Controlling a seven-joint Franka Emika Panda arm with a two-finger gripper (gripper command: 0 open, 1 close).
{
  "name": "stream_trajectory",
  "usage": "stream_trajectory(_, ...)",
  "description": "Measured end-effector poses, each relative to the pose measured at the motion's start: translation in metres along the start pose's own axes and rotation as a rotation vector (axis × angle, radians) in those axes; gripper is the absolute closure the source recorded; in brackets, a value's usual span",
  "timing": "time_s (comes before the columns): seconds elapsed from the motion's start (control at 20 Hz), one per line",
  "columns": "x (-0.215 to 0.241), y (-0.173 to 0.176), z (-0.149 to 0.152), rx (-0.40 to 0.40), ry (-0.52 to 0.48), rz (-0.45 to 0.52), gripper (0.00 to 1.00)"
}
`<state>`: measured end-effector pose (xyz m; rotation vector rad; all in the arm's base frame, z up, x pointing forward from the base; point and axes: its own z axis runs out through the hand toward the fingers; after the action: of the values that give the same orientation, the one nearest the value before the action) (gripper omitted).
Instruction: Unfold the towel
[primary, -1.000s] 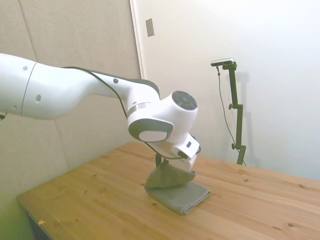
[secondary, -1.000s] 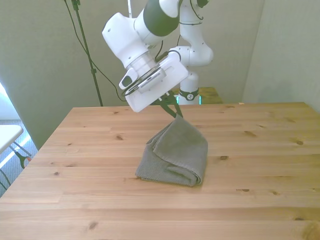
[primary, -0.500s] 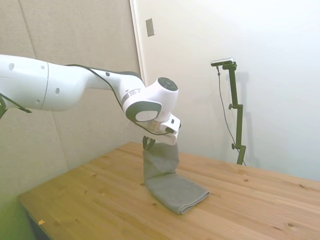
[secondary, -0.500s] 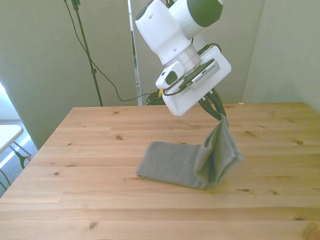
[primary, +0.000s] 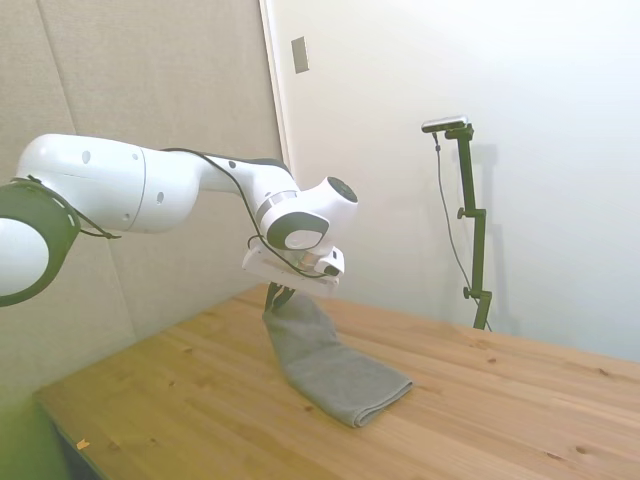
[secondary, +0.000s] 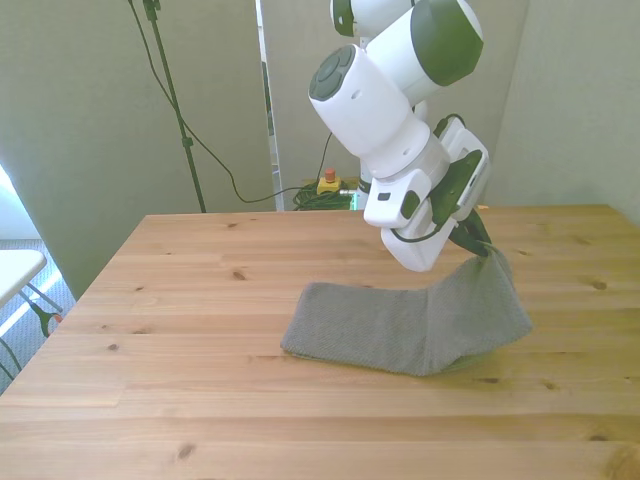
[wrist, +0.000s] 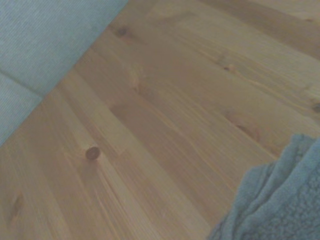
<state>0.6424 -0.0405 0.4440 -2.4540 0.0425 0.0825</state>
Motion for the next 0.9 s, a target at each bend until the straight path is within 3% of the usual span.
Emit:
stream_trajectory(0.4, -0.003, -0.006, 0.004, 0.001, -0.025, -0.072, 0.0)
stream_trajectory(0.6, -0.008, 0.001, -0.001, -0.099, 0.054, 0.043, 0.0)
stream_trajectory(0.9, -0.048, 0.005, 0.019, -0.246, 0.19, 0.243, 0.0)
